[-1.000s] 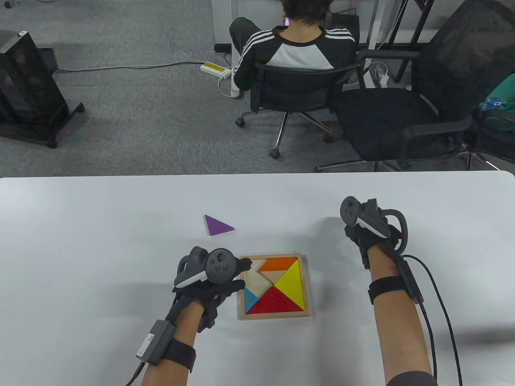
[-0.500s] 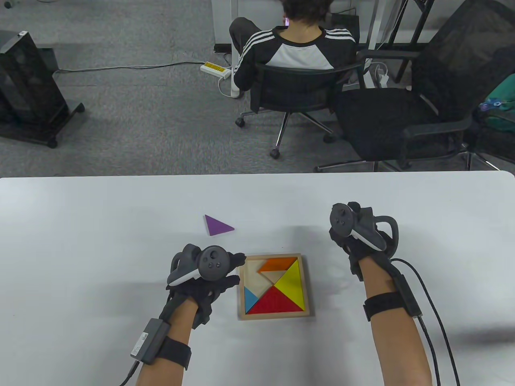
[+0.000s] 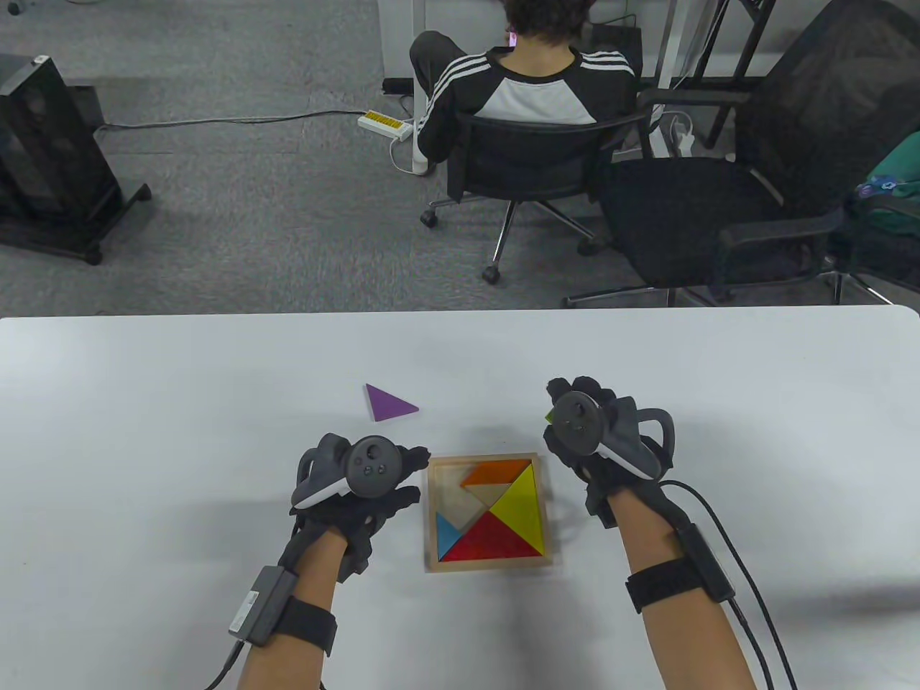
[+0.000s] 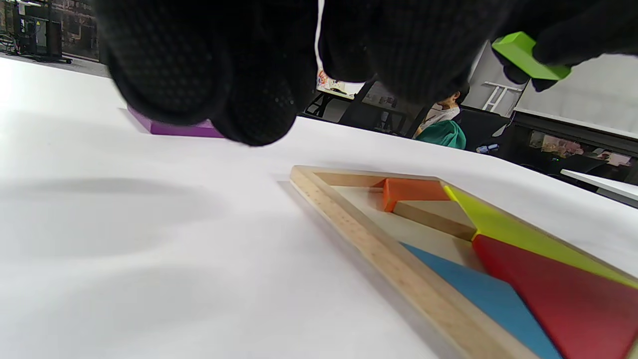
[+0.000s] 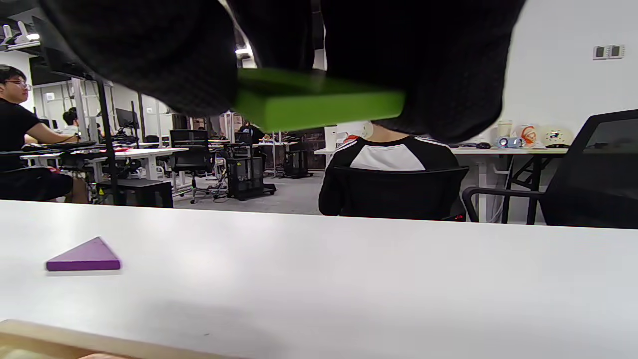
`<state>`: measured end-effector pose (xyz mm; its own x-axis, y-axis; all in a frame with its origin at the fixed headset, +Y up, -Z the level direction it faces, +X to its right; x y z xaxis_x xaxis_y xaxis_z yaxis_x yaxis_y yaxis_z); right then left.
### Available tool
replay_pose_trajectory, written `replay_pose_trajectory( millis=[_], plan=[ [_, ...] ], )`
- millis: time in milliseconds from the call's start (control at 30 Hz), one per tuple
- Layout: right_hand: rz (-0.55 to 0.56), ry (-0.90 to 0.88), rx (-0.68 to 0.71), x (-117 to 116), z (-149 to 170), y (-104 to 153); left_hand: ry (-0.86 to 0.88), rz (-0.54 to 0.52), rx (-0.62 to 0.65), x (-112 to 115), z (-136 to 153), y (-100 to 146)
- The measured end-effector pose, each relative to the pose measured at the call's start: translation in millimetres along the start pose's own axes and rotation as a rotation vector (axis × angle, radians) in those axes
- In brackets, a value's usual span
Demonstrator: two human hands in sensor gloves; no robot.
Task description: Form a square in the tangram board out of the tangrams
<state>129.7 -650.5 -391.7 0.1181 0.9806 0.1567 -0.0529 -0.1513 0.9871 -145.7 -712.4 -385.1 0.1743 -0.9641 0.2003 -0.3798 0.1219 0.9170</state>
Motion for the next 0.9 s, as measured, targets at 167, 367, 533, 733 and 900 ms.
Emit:
replay_pose_trajectory(
  millis=[167, 367, 533, 733, 900],
  plan=[
    [0.000, -0.004, 0.034, -5, -18, 13, -0.027, 0.021, 0.004, 6, -3, -1],
    [-0.028, -0.018, 0.078, -18, -40, 25, -0.021, 0.028, 0.010, 11, -5, -5],
    [-0.069, -0.033, 0.089, -32, -55, 30, -0.006, 0.024, 0.015, 11, -5, -5],
    [-0.103, -0.036, 0.119, -49, -73, 38, -0.013, 0.033, 0.018, 15, -6, -7],
    [-0.137, -0.034, 0.135, -59, -85, 45, -0.006, 0.031, 0.002, 14, -4, -7]
  ],
)
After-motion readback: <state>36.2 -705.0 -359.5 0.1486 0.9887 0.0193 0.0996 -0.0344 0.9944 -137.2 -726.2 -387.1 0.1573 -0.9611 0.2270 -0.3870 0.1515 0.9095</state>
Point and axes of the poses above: the tracker on the back of each hand, its own z axis roughly to the little-finger side, its own y axis roughly from the fingertips to the wrist, x = y × z, the point moved 2 cm from there along -y, roughly from the wrist to the fingertips, and after that the axes turned 8 degrees about -x, right-handed, at the moved point
